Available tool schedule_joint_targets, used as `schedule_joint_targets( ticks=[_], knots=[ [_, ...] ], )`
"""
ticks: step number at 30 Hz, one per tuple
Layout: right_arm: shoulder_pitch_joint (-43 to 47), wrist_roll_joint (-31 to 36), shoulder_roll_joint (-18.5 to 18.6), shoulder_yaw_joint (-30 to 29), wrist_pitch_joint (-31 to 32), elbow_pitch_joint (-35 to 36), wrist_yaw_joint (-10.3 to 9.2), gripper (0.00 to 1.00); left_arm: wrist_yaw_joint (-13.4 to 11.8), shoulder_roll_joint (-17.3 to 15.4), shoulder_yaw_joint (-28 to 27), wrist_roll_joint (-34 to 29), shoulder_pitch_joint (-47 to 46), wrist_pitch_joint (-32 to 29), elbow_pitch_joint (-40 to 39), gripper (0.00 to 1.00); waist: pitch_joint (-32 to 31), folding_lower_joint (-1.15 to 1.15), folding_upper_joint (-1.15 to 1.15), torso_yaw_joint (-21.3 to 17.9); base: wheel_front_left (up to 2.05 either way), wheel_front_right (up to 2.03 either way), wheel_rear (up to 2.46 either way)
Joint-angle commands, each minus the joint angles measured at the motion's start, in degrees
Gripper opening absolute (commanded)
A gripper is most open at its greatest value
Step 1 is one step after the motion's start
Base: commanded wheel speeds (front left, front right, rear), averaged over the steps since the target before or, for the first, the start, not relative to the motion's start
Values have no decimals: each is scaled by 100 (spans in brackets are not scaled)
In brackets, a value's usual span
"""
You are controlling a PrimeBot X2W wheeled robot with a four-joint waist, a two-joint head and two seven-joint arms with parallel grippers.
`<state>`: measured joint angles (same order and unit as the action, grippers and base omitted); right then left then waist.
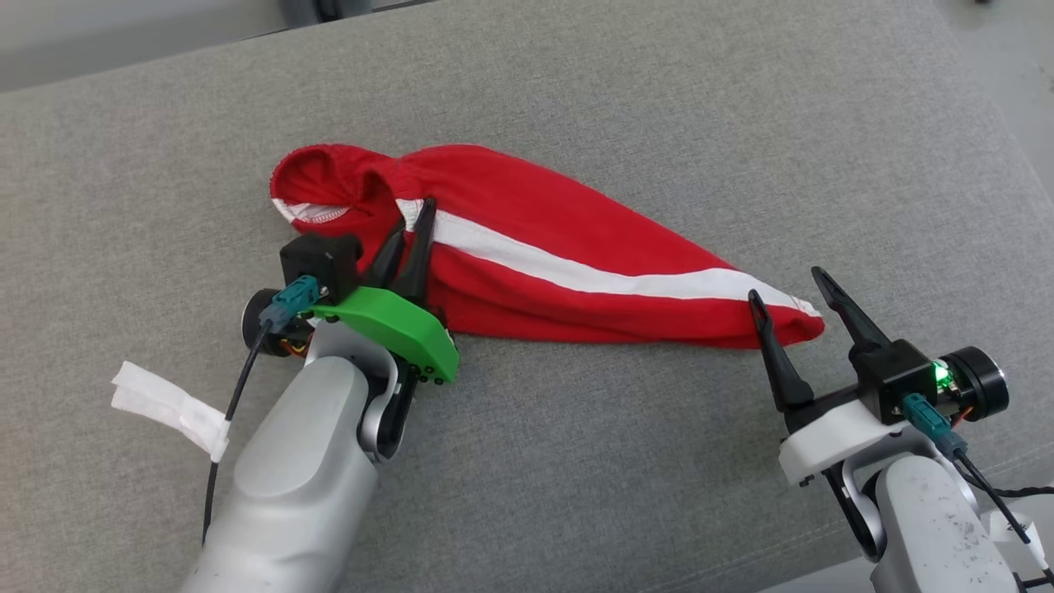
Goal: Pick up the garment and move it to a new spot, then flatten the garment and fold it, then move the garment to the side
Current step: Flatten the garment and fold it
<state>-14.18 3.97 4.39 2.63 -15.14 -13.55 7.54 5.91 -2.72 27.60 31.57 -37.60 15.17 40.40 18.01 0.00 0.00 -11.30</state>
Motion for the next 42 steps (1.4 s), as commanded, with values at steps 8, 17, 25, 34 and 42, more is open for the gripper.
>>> schedule_joint_targets(
  ticks=[8,17,25,34,42],
  knots=[
    [277,-32,18,-109,0,-125,-10,100,-110,-33,-236,20,604,-3,-527,0,-620,0,0,603,0,0,0],
    [632,-85,-63,-55,0,-309,-9,100,-443,-31,-713,-339,1680,-4,-658,0,-1152,0,0,1112,0,0,0],
    [827,-119,-114,37,0,-422,-10,100,-610,-85,-1038,-781,2431,-3,-358,27,-1413,0,0,1187,0,0,0],
    [1008,-305,-138,54,0,-490,-9,100,-1071,-199,-1541,-1825,3183,-4,-1103,100,-1630,0,0,1003,0,0,0],
    [1128,-492,-141,250,0,-566,-9,100,-898,-121,-1806,-2315,3550,-4,-1536,100,-1677,0,0,915,0,0,0]
  ],
)
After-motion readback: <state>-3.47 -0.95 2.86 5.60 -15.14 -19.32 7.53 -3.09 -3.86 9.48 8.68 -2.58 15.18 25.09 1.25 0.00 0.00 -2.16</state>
